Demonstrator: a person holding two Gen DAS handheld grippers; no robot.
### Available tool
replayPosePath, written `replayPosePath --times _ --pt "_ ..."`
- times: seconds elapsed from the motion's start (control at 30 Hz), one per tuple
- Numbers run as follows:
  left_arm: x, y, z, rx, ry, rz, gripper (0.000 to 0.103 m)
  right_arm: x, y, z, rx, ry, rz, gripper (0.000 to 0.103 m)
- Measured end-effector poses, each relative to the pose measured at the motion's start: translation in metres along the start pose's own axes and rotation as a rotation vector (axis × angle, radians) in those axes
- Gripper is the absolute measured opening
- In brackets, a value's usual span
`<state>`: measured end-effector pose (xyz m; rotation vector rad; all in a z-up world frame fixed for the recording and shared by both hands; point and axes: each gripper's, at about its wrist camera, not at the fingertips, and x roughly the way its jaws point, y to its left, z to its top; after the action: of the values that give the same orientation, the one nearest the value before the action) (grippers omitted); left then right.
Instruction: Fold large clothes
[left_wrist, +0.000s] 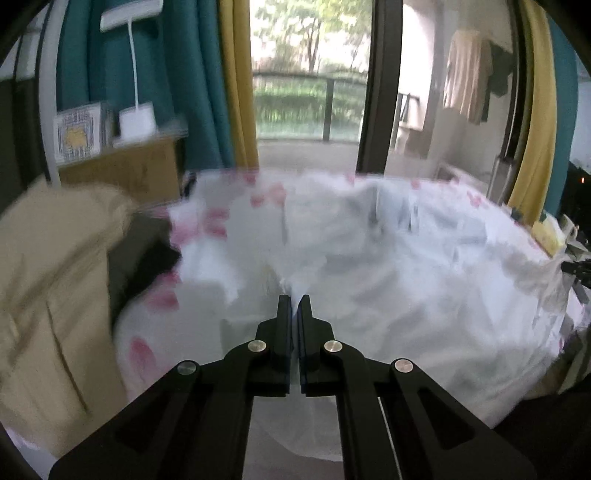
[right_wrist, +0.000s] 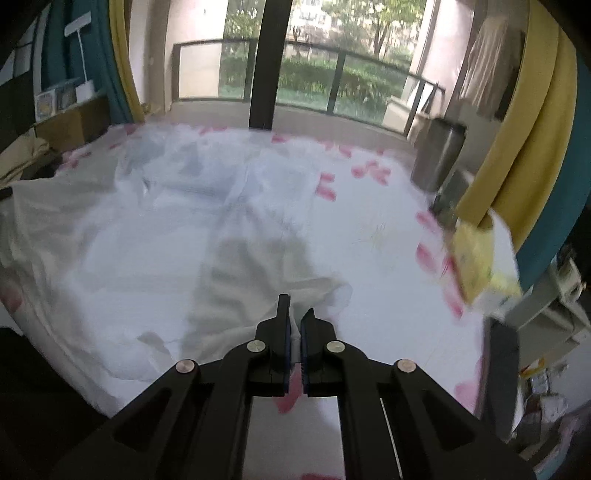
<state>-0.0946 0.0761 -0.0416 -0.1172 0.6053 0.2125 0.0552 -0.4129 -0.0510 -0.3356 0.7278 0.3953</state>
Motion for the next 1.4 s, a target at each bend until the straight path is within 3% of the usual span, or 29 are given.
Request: replayPosePath --times 0.13,0.33,0.67,0.93,1.4 --pt "-0.007 0.001 0.031 0.017 -0.062 0.0 0.003 -0.003 -0.006 0.022 -0.01 -0.052 -0.033 0.004" --pt "0.006 0.007 0.06 0.013 -0.073 0.0 0.003 0.001 -0.01 0.048 -0.003 -0.111 -0.088 0.004" --pt "0.032 0.022 0.092 -0.003 -0.075 0.017 0.003 0.024 -0.038 0.08 0.054 -0.14 -0.106 0.004" --pt "0.059 0.035 0.113 -0.075 -0.093 0.015 0.003 0.051 -0.056 0.098 0.073 -0.139 -0.11 0.004" --pt "0.152 0.06 0.125 -0.204 -0.019 -0.01 0.003 0.119 -0.089 0.123 0.222 -0.119 -0.057 0.004"
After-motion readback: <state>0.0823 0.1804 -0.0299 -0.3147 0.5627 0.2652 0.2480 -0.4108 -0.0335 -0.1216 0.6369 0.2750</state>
